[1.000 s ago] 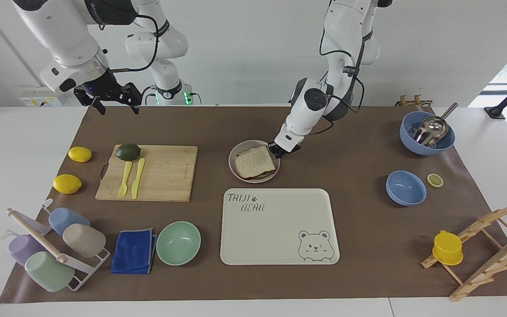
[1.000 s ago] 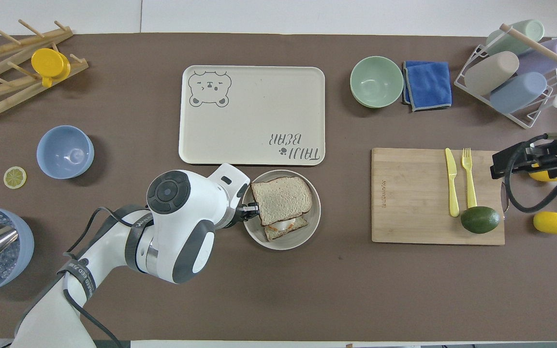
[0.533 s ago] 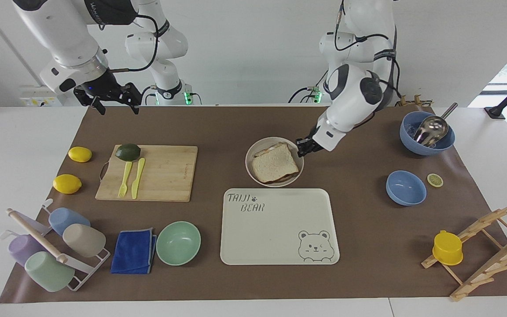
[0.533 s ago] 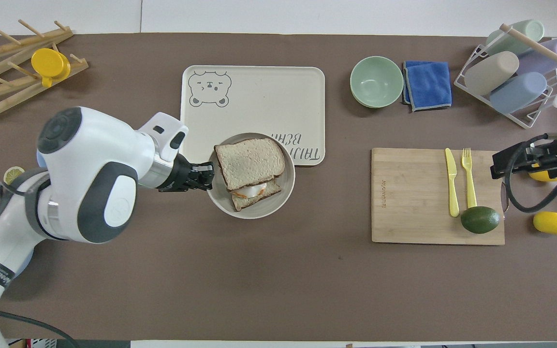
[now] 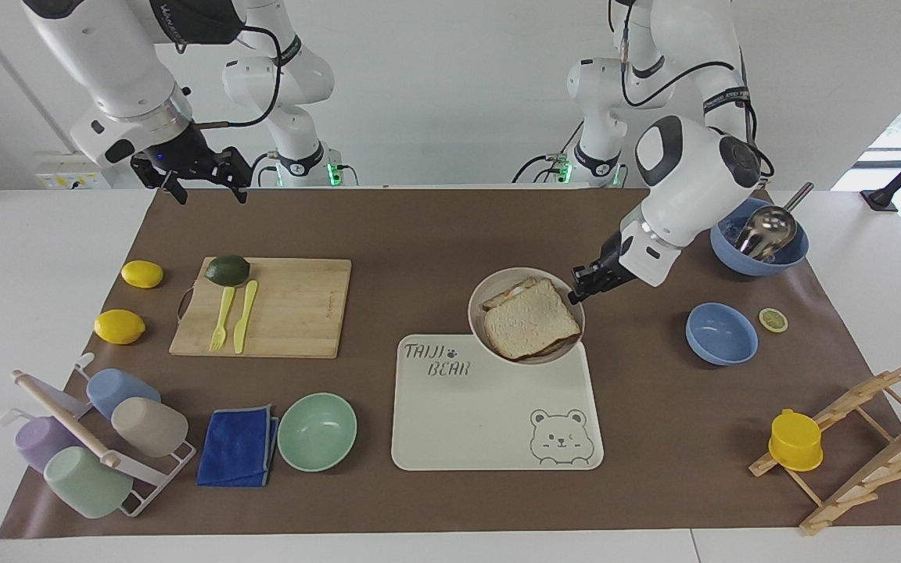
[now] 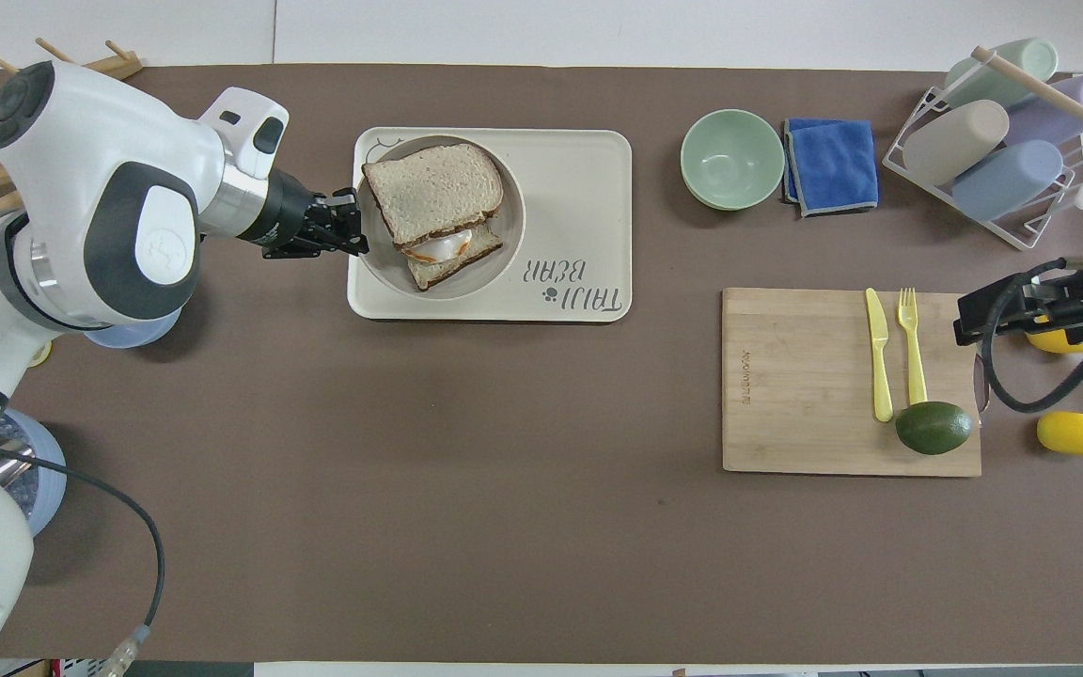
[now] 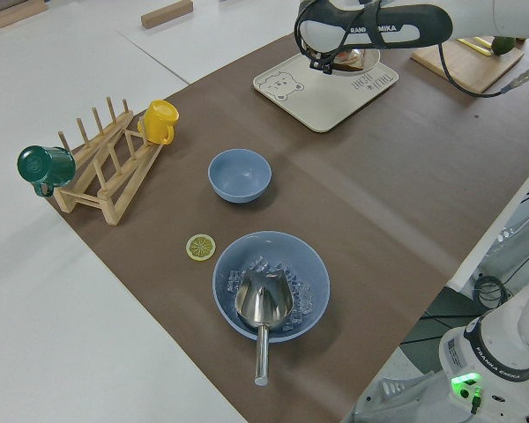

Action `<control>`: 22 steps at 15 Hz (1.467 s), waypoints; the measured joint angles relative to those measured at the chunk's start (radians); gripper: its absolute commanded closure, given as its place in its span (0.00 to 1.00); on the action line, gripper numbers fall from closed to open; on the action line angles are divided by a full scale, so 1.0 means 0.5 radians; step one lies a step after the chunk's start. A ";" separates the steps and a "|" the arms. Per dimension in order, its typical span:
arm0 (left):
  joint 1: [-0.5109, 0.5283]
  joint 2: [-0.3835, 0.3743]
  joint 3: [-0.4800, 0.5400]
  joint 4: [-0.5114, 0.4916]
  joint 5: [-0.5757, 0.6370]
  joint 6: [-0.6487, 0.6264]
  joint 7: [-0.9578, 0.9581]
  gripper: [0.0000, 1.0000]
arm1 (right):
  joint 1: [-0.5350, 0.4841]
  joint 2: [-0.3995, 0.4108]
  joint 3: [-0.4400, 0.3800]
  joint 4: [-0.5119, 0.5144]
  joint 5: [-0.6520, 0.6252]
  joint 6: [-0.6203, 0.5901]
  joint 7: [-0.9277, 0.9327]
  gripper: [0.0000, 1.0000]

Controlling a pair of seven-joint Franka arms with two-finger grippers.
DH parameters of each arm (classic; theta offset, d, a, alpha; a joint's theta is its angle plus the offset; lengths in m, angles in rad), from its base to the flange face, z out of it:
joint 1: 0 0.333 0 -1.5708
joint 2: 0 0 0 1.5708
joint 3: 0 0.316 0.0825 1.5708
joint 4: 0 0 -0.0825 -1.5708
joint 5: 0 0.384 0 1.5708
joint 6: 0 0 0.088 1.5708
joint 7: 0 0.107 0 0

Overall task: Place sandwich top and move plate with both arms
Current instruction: 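Slide the plate with the left gripper onto the cream bear tray, then open the left gripper and release the plate on the tray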

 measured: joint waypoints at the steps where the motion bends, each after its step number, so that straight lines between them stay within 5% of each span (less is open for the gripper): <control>1: -0.001 0.097 -0.004 0.062 0.000 0.040 0.052 1.00 | 0.000 0.000 0.000 0.000 0.000 0.000 0.000 0.00; 5: -0.039 0.303 -0.023 0.149 0.000 0.208 0.199 1.00 | 0.000 0.000 0.000 0.000 0.000 0.000 0.000 0.00; 14: -0.068 0.323 -0.022 0.095 0.001 0.265 0.300 1.00 | 0.000 0.000 0.000 -0.001 0.000 0.000 0.000 0.00; 15: -0.068 0.323 -0.022 0.092 0.001 0.267 0.301 0.84 | 0.000 0.000 0.000 -0.001 0.000 0.000 0.000 0.00; 16: -0.068 0.323 -0.021 0.091 0.001 0.269 0.302 0.21 | 0.000 0.000 0.000 -0.001 0.000 0.000 0.000 0.00; 17: -0.068 0.322 -0.021 0.091 0.001 0.273 0.303 0.00 | 0.000 0.000 0.000 -0.001 0.000 -0.001 0.000 0.00; 22: -0.046 0.318 -0.014 0.113 0.004 0.285 0.317 0.00 | -0.001 0.000 -0.001 -0.001 0.000 -0.001 0.000 0.00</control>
